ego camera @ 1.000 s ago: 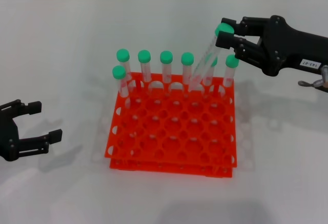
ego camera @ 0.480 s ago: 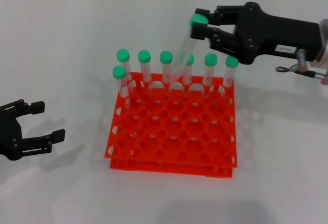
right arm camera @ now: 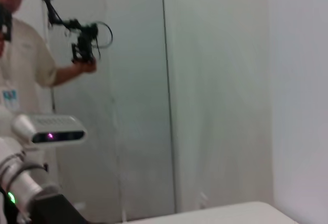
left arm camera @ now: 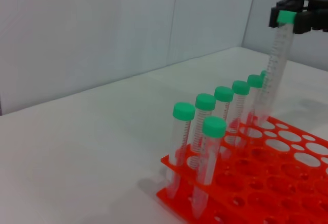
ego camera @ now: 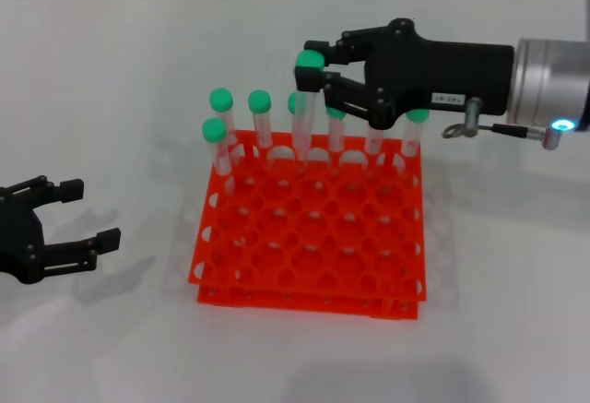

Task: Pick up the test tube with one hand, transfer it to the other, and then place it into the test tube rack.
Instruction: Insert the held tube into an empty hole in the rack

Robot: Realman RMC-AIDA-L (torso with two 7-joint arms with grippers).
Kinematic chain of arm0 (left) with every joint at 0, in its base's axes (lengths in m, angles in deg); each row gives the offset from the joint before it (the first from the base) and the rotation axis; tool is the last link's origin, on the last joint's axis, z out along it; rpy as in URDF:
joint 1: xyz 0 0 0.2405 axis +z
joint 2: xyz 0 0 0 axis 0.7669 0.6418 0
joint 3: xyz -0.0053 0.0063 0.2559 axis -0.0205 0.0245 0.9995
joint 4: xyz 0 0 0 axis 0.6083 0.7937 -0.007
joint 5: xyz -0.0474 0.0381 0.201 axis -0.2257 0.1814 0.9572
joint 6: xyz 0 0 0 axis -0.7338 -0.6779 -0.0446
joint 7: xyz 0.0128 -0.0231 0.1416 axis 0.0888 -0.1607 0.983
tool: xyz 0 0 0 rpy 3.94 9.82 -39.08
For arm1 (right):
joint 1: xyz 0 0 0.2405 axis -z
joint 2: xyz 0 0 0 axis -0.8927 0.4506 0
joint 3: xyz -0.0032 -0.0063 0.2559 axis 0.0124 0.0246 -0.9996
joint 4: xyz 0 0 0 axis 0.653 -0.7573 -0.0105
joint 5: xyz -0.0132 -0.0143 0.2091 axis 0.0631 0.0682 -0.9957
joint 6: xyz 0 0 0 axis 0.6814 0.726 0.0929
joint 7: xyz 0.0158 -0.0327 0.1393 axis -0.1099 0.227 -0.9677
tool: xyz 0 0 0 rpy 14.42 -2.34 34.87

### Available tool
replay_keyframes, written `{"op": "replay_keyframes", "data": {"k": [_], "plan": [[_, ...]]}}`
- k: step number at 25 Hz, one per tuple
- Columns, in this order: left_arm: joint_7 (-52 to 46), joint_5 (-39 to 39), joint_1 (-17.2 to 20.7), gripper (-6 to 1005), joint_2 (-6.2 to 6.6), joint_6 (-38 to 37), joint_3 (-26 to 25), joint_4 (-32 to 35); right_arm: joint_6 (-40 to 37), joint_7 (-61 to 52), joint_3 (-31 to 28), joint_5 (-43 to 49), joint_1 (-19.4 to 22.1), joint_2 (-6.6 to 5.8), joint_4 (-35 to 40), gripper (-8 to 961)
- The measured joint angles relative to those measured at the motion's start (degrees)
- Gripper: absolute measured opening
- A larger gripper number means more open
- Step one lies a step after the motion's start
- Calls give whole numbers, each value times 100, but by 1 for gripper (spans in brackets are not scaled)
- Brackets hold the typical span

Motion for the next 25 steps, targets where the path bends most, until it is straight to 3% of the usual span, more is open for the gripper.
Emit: {"op": "replay_keyframes", "data": {"k": [14, 25], "plan": [[-27, 62, -26, 879, -8, 68, -18, -1, 938, -863, 546, 9, 151, -2, 363, 270], [-44, 62, -31, 880, -9, 115, 1, -5, 1121, -1008, 955, 32, 266, -1, 721, 272]]}}
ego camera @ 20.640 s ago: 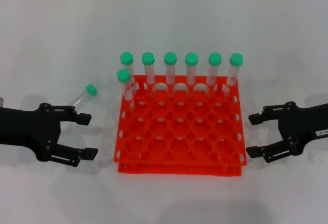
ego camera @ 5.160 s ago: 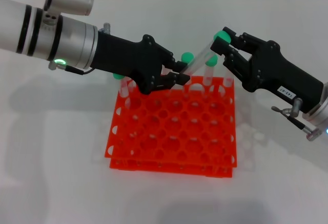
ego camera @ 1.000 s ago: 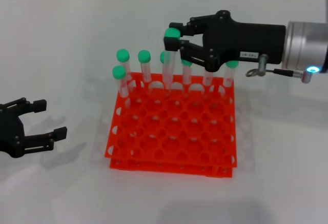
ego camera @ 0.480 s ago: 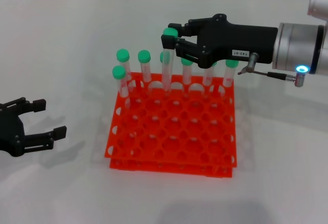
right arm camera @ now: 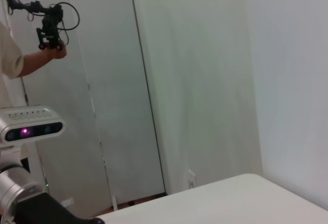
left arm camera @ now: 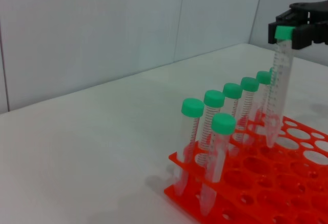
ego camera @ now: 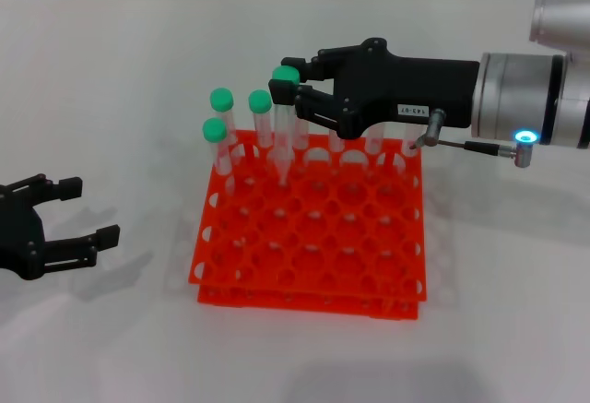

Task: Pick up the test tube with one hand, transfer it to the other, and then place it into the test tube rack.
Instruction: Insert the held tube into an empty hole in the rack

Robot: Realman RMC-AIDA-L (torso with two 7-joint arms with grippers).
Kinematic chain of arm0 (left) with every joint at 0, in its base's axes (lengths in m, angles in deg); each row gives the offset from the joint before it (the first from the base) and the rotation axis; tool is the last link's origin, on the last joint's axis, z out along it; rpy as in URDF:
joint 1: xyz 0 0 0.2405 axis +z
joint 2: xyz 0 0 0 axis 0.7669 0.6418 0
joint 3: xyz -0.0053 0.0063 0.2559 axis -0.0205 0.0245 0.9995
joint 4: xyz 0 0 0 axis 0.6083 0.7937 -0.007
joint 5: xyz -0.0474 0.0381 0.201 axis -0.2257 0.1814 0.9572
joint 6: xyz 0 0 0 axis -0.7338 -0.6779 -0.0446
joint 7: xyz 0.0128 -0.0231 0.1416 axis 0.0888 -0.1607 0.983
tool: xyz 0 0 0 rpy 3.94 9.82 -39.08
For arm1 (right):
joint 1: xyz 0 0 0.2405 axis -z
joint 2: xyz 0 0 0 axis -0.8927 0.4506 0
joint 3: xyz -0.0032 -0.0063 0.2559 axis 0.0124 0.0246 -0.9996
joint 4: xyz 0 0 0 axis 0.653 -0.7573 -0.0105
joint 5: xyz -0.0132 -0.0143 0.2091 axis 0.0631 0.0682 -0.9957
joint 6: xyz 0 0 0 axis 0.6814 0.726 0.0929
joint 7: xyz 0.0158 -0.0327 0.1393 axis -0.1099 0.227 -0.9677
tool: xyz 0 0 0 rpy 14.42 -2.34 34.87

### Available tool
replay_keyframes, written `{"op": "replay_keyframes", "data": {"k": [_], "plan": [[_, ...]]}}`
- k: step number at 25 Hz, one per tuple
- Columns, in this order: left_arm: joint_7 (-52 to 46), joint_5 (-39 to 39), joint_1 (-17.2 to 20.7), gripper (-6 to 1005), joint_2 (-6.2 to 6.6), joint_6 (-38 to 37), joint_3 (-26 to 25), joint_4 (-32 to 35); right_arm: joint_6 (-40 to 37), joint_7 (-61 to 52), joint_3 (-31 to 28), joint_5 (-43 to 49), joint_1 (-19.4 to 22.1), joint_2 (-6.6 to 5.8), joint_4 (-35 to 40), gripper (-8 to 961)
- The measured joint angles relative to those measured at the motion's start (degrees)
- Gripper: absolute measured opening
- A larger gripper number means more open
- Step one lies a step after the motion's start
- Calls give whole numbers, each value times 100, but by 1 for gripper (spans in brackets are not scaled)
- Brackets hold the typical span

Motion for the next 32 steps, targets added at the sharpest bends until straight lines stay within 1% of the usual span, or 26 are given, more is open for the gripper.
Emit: {"op": "replay_keyframes", "data": {"k": [8, 18, 25, 32], "plan": [[35, 1, -102, 880, 4, 34, 5, -123, 250, 368, 320, -154, -35, 25, 3, 273], [76, 31, -136, 879, 9, 38, 11, -136, 417, 527, 388, -323, -109, 34, -83, 275], [106, 52, -145, 880, 5, 38, 11, -137, 691, 630, 590, -445, -180, 36, -97, 276], [112, 59, -154, 880, 0, 49, 11, -137, 735, 795, 719, -720, -314, 35, -309, 277]]}}
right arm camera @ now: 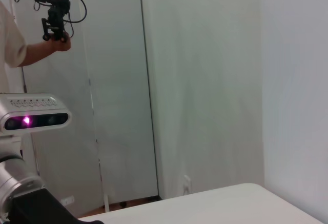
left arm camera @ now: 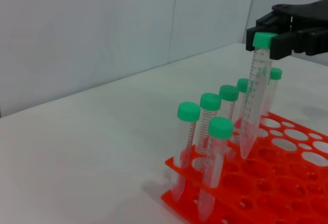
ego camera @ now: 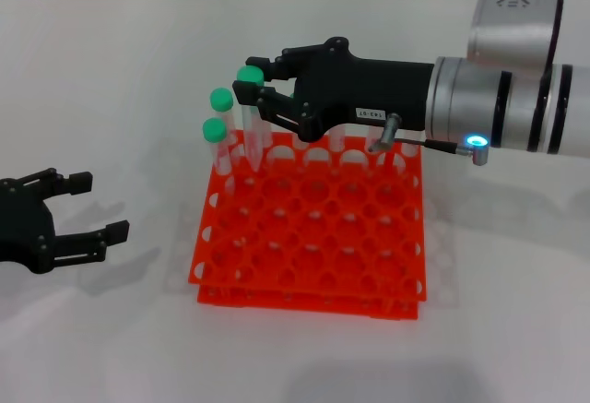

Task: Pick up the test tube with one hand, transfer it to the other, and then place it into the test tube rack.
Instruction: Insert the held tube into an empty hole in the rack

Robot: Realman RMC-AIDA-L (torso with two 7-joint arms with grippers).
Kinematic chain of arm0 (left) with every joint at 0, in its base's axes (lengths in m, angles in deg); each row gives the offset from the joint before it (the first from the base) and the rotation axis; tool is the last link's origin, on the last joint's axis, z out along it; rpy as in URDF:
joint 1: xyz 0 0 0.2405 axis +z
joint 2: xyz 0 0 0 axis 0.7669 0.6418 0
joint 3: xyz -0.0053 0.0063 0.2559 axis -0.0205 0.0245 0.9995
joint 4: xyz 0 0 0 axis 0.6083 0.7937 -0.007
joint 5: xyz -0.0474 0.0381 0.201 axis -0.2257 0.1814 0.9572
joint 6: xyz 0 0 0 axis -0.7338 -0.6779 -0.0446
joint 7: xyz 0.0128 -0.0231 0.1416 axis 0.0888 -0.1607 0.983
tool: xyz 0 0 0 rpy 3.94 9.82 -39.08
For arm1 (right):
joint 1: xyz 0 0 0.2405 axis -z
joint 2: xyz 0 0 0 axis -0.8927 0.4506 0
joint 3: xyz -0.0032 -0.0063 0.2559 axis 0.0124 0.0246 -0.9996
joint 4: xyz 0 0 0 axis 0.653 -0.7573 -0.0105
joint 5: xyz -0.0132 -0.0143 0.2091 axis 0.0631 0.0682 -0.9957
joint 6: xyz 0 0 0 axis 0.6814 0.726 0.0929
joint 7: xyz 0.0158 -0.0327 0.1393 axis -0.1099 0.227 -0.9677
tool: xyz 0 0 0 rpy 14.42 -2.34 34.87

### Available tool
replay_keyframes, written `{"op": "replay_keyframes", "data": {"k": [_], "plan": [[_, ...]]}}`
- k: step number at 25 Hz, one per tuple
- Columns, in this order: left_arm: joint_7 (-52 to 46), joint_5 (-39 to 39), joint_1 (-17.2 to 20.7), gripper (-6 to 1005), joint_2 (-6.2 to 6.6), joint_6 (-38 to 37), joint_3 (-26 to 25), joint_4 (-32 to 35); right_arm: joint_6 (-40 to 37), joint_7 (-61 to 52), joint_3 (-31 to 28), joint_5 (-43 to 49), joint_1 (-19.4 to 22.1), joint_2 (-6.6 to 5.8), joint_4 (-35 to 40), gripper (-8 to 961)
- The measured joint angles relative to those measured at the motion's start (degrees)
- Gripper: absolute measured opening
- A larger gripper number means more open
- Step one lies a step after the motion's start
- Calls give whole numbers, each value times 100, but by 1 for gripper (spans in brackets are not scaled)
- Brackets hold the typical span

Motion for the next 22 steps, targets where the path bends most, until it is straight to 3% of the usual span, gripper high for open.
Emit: {"op": "replay_keyframes", "data": {"k": [22], "plan": [[15, 7, -35, 880, 0, 68, 0, -17, 123, 458, 168, -530, -148, 0, -450, 281]]}}
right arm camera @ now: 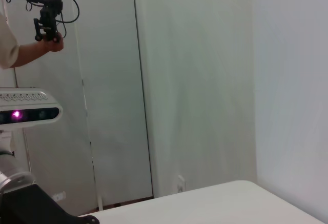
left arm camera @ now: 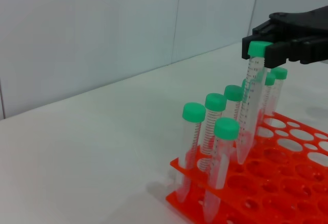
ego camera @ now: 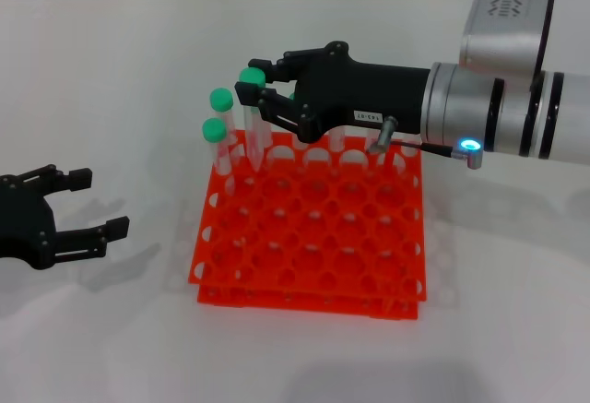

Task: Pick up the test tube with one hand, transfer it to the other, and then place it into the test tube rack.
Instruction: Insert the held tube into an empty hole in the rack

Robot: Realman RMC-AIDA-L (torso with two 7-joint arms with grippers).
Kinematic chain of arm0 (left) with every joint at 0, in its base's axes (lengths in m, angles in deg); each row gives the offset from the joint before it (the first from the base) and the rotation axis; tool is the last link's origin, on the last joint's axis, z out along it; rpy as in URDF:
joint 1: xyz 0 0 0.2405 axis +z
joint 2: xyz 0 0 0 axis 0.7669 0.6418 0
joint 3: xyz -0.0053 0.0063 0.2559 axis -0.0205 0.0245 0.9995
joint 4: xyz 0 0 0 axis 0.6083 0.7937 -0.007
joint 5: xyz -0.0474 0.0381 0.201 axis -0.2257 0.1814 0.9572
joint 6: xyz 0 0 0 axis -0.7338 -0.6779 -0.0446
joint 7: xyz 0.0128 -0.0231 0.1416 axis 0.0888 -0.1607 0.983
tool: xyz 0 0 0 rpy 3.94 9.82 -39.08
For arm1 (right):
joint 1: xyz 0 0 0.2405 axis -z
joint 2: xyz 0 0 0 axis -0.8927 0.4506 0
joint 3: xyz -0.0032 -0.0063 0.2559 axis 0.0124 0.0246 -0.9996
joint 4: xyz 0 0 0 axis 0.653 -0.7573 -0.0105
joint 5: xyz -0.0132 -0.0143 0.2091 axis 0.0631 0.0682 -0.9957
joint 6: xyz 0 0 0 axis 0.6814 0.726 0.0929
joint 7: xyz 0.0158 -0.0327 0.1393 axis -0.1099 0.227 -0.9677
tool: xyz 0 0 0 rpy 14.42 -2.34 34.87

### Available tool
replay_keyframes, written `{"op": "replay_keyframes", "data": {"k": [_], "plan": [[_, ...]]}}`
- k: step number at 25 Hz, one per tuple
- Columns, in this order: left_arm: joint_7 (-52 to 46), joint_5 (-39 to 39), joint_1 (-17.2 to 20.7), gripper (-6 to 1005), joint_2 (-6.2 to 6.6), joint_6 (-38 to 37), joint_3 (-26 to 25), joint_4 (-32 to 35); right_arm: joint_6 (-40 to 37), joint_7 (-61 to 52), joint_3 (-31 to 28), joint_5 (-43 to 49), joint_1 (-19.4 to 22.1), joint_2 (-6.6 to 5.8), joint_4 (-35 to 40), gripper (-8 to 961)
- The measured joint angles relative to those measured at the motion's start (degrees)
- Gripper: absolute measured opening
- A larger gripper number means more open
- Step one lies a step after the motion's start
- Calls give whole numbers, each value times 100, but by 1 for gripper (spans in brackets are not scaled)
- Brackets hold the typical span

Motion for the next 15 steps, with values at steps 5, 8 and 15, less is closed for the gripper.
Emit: {"op": "replay_keyframes", "data": {"k": [5, 8, 15], "plan": [[4, -1, -9, 880, 0, -1, 4, 0, -1, 14, 3, -24, -19, 0, -81, 282], [5, -1, -8, 880, 0, 0, 8, 0, -4, 20, 3, -27, -22, 0, -132, 283], [7, 0, -26, 880, -1, -1, 9, -51, -2, 84, 4, -70, -24, 0, -193, 284]]}}
